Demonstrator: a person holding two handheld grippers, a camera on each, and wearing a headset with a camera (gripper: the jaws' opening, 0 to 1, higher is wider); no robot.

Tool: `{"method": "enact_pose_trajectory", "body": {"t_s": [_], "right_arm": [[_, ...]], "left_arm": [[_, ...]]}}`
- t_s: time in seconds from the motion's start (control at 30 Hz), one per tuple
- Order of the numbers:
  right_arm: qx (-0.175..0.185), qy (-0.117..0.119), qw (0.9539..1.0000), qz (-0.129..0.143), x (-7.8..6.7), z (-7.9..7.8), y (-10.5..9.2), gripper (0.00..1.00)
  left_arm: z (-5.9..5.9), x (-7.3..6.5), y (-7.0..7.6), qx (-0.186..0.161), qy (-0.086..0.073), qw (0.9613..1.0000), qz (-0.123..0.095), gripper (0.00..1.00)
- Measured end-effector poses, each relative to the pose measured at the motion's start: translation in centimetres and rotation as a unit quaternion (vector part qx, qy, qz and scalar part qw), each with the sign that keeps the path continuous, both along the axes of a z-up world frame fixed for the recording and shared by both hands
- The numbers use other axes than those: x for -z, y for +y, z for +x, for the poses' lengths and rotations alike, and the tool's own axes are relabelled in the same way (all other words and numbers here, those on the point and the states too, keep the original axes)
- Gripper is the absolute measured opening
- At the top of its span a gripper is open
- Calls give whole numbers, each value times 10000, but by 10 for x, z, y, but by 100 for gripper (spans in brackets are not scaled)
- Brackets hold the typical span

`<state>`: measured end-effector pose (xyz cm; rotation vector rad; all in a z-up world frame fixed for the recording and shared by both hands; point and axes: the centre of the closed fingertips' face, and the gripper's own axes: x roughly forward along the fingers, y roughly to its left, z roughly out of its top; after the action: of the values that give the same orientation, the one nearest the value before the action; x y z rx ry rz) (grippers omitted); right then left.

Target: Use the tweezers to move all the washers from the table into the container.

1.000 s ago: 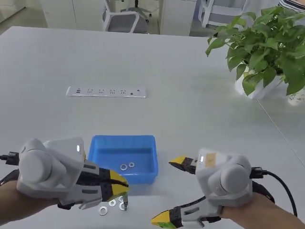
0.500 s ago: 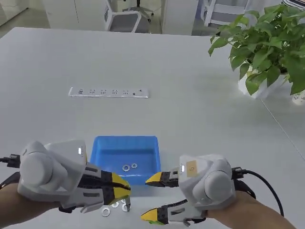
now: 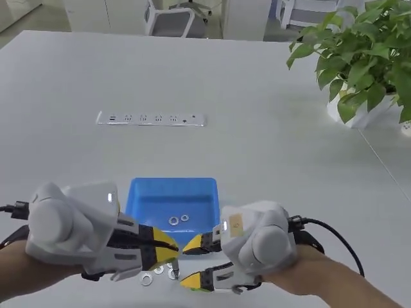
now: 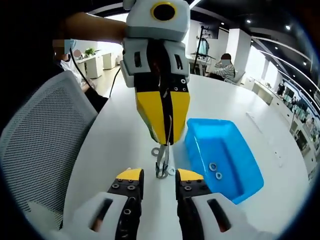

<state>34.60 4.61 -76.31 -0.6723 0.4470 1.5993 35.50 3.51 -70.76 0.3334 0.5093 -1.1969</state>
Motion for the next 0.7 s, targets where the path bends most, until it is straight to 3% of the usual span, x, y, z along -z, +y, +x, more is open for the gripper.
{"method": "enact_pose_trajectory", "body": {"t_s": [0.7], "right_arm": [[-329,-146,9994,-6,3,-3,20,12]], "left_arm": [[-4,0,3,-17,19,10000,27,6]]}}
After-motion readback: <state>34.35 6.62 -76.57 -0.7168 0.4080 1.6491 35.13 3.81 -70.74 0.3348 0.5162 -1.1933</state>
